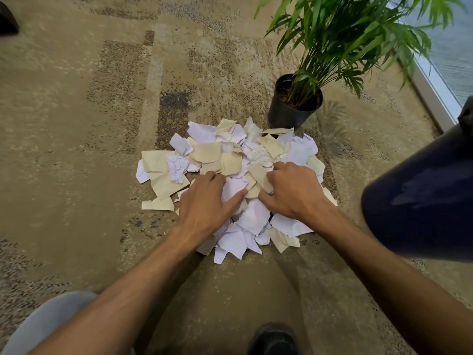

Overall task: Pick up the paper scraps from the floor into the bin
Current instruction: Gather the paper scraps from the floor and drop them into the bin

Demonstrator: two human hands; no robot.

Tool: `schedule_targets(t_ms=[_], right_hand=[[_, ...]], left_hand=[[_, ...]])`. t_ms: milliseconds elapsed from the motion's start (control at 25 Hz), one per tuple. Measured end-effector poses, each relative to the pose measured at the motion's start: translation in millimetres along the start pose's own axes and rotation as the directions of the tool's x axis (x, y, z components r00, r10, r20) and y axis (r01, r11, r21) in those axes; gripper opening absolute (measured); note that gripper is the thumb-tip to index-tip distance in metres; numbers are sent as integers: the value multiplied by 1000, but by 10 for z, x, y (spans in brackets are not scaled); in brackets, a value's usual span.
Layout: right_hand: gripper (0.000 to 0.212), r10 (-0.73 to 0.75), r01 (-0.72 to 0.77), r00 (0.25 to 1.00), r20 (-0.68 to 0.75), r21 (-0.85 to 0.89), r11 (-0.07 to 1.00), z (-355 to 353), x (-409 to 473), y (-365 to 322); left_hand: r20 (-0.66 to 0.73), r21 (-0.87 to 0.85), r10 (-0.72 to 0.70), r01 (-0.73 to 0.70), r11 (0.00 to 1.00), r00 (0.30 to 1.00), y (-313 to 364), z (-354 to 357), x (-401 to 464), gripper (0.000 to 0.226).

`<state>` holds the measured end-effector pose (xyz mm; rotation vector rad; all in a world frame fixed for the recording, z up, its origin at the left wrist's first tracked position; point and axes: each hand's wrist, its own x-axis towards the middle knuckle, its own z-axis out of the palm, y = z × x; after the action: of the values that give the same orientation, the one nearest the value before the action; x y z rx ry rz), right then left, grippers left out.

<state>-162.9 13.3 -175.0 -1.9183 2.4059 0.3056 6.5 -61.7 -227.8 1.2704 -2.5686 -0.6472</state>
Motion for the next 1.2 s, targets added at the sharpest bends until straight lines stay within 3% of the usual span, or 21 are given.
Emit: schedule_targets(t_ms=[120,360,480,640,880,1080,1200], right_hand=[[63,26,-25,1000,-12,29,999,-14,23,-54],[68,-8,8,1000,22,-7,1000,56,111,-156],[67,-26,27,1000,14,-35,999,80,118,-126],[48,-46,45,998,-51,-30,999,121,108,-95],[71,-42,41,999,-7,-59,997,115,100,-104],[32,18,-22,996,-82,-50,999,129,91,-130],[26,62,-65,987,-150,-17,998,86,64,-17]], left_hand=[[8,49,-10,10,999,1000,11,45,8,57],[78,66,-19,14,998,997,14,57,9,55],[39,12,-11,10,1000,999,-27,23,34,35],[-15,8,-13,13,1000,1000,-73,-90,60,23],[-75,36,-7,10,999,997,-166,-163,128,29],[-134,126,35,-18,992,990,-147,-311,116,20],[-171,150,102,-77,986,980,-94,-349,91,14]])
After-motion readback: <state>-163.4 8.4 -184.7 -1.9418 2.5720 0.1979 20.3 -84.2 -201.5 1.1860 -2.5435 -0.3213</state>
